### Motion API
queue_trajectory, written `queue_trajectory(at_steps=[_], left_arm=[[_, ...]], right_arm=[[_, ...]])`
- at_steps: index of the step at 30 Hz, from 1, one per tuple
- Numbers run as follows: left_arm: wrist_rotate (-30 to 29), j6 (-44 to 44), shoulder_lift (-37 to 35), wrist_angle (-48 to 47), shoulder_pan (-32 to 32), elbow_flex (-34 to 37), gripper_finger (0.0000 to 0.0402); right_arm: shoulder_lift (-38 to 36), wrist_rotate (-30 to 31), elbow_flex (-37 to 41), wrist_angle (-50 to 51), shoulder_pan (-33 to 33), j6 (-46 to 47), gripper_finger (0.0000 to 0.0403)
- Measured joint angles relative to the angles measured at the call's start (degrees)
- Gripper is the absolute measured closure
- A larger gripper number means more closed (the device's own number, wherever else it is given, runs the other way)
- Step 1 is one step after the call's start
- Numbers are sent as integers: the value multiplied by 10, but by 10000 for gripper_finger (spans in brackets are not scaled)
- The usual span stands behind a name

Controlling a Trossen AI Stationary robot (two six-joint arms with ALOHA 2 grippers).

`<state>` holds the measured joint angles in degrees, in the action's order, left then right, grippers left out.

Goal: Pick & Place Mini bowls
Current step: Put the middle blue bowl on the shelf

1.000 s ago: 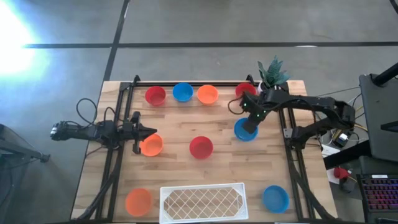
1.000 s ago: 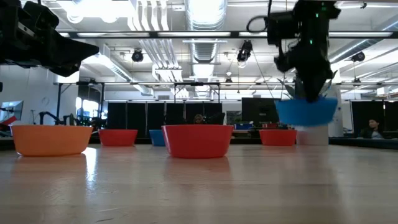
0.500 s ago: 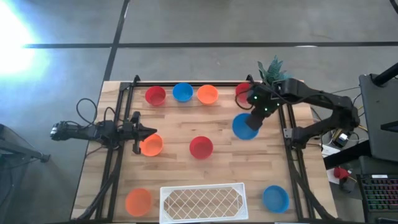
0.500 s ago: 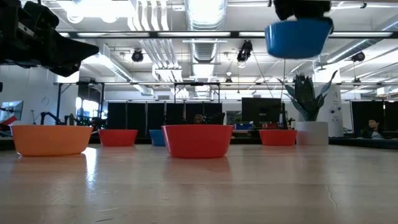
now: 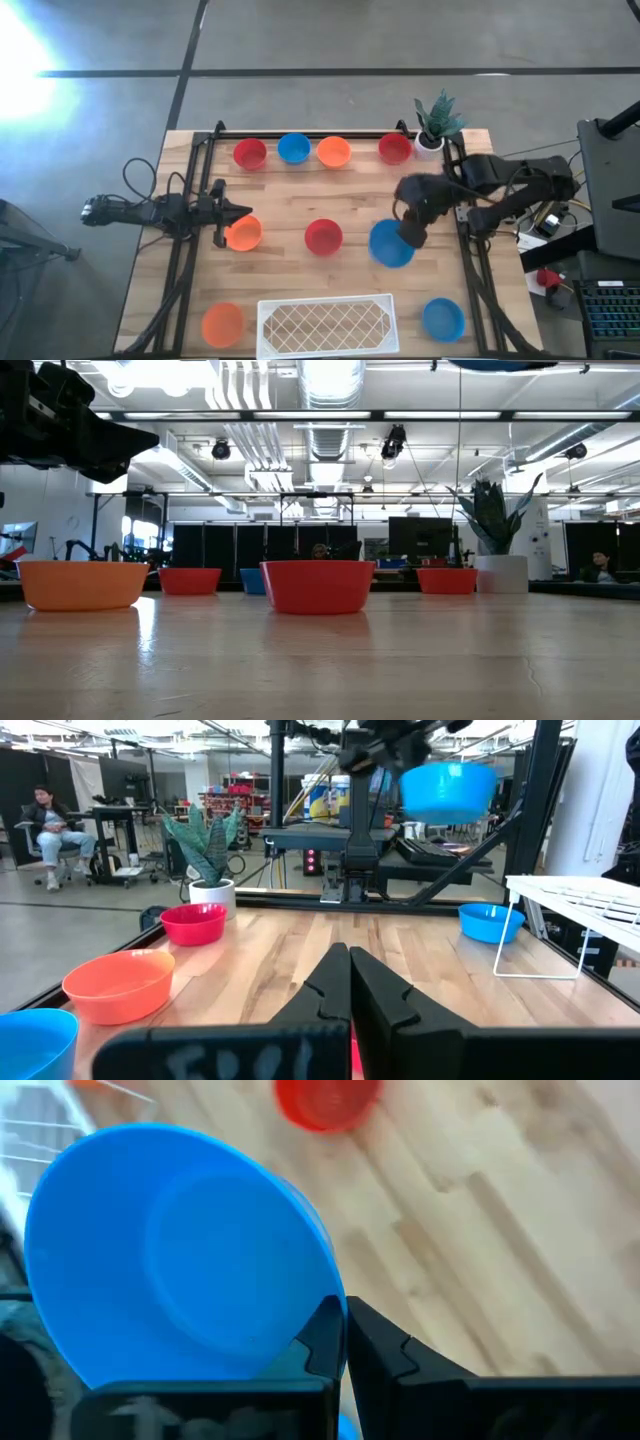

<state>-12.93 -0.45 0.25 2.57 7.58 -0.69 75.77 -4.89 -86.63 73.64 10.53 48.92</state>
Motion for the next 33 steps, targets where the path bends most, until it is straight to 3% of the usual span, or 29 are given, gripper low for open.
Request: queue_trajectory(at_steps=[16,33], left_arm=[[0,0,0,0,0,0,402],[0,0,0,0,0,0,402]], right_arm=[[109,5,-6,-84,156,81,394],[261,-1,-148,-69,208,80,394]])
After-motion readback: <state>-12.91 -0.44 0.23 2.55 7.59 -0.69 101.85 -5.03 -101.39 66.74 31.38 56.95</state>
